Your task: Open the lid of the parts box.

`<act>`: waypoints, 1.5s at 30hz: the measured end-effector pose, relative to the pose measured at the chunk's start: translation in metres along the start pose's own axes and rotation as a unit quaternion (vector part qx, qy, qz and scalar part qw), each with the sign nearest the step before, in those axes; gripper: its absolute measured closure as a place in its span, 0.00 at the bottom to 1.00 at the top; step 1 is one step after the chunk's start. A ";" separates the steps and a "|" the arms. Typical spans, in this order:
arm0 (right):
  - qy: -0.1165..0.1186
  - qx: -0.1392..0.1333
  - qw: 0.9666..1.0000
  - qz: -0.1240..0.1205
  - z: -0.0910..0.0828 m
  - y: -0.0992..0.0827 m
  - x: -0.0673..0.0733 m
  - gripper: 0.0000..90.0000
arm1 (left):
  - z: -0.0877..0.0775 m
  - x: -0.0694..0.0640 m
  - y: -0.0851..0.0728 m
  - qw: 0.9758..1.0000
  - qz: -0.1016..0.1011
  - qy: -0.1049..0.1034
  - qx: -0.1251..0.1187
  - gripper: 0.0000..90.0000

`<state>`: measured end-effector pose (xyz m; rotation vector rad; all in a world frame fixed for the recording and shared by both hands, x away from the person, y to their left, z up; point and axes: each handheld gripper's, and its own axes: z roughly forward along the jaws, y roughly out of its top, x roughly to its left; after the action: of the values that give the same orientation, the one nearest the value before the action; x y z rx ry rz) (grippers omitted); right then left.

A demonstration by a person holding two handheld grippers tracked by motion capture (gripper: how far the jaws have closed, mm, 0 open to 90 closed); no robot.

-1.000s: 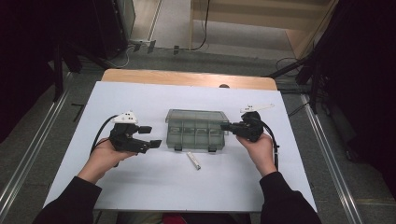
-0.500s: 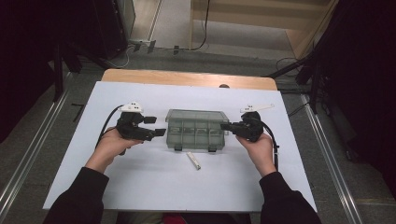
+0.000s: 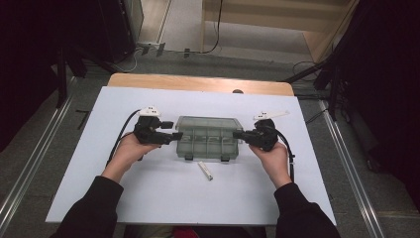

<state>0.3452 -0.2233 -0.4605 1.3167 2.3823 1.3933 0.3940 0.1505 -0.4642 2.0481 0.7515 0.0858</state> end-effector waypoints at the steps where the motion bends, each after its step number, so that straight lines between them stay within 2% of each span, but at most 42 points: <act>1: 0.000 0.000 1.000 0.000 0.000 0.000 0.000 1.00 | 0.002 0.001 0.001 1.000 0.001 0.002 0.000 0.37; 5: 0.000 0.000 1.000 -0.001 0.001 0.000 0.000 1.00 | 0.006 0.003 0.004 1.000 0.005 0.012 -0.006 0.39; 12: 0.000 -0.001 1.000 0.002 0.001 -0.001 0.000 1.00 | 0.010 0.005 0.004 1.000 0.004 0.014 -0.009 0.44; 15: 0.000 0.000 1.000 0.002 0.002 -0.001 -0.001 1.00 | 0.008 0.003 0.006 1.000 0.004 0.016 -0.015 0.52; 18: 0.000 0.003 1.000 0.002 0.002 -0.001 -0.001 1.00 | 0.008 0.000 0.006 0.999 0.012 0.030 -0.011 0.58; 25: 0.003 0.004 1.000 0.004 0.001 -0.002 -0.002 0.99 | 0.007 -0.002 0.007 0.999 0.013 0.039 -0.015 0.62; 30: 0.013 0.010 1.000 0.011 0.001 -0.007 -0.004 0.92 | 0.007 -0.002 0.007 0.999 0.010 0.038 -0.020 0.62; 34: 0.008 0.009 1.000 0.012 -0.002 -0.009 -0.005 0.84 | 0.007 0.000 0.007 0.999 0.010 0.036 -0.022 0.62; 41: 0.003 -0.002 1.000 0.023 -0.008 -0.015 -0.013 0.58 | 0.006 0.001 0.008 0.999 0.009 0.037 -0.025 0.62; 43: 0.001 -0.008 1.000 0.019 -0.008 -0.016 -0.017 0.50 | 0.005 0.001 0.008 0.999 0.009 0.037 -0.025 0.62; 45: 0.000 -0.013 1.000 0.012 -0.008 -0.017 -0.019 0.48 | 0.006 0.001 0.008 0.999 0.009 0.038 -0.024 0.62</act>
<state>0.3433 -0.2456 -0.4746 1.3415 2.3477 1.4267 0.4006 0.1437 -0.4613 2.0142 0.7711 0.1903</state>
